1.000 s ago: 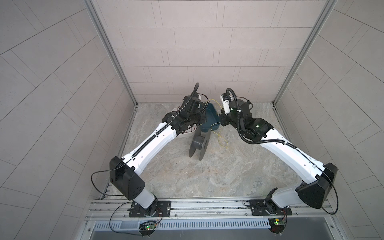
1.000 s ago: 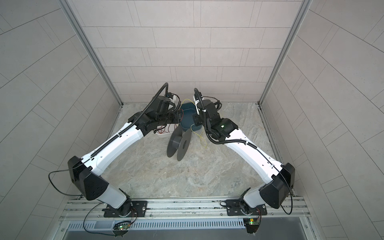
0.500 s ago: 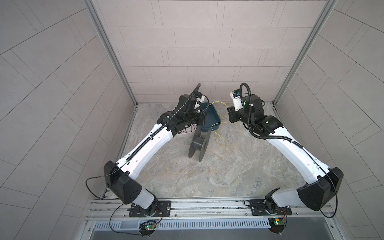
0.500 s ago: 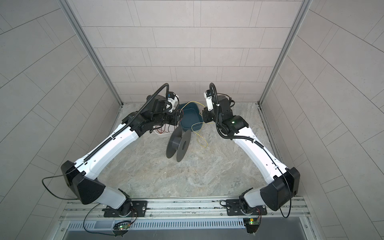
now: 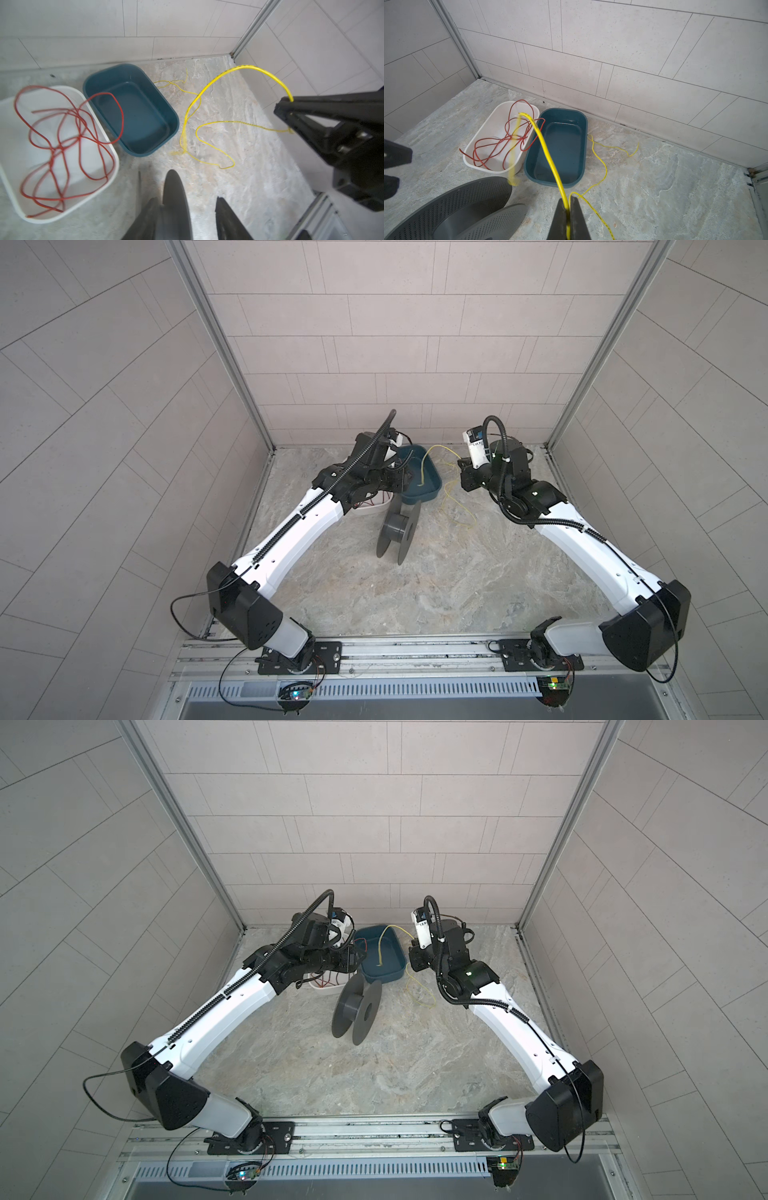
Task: Wrap the cables
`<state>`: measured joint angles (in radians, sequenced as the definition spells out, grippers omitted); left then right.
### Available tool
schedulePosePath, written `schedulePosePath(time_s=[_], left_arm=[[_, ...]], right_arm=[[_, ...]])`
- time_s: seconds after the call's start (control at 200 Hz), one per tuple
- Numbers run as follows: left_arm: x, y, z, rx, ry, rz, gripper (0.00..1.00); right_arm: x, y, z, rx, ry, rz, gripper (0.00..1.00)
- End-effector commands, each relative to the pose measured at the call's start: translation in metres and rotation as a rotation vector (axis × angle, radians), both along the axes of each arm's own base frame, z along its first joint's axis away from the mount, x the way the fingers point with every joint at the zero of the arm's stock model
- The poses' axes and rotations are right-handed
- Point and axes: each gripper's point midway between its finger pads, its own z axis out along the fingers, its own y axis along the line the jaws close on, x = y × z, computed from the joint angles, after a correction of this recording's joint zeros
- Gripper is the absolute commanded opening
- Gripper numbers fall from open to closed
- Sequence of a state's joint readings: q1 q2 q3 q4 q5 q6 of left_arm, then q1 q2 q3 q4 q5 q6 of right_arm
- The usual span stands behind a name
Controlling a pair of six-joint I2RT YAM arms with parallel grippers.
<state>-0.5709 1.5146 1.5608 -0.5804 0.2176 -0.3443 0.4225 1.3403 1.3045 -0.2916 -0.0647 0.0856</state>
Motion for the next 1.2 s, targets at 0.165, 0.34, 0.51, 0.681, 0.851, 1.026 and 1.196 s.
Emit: schedulePosePath(time_s=[0.165,0.34,0.51,0.681,0.851,1.026,1.196], left_arm=[[-0.011,0.026,0.011,-0.017,0.021,0.001,0.66],[-0.027,0.041,-0.012,-0.002,0.065,-0.042,0.85],[-0.044,0.046,-0.03,-0.038,0.094,-0.079,0.92],[-0.055,0.048,-0.045,-0.053,0.121,-0.086,0.94],[-0.06,0.054,-0.054,-0.056,0.113,-0.062,0.96],[-0.057,0.058,-0.061,-0.066,0.09,-0.024,0.96],[-0.051,0.061,-0.074,-0.056,0.109,0.013,0.95]], right_arm=[[-0.011,0.012,0.028,0.058,-0.089,0.092,0.0],[-0.027,0.032,0.035,0.131,-0.081,0.22,0.0],[-0.043,0.056,0.028,0.198,-0.015,0.356,0.0],[-0.058,0.071,0.016,0.245,0.033,0.425,0.0],[-0.07,0.082,0.002,0.292,0.075,0.469,0.0],[-0.084,0.092,-0.002,0.327,0.104,0.526,0.0],[-0.089,0.088,0.003,0.311,0.077,0.506,0.0]])
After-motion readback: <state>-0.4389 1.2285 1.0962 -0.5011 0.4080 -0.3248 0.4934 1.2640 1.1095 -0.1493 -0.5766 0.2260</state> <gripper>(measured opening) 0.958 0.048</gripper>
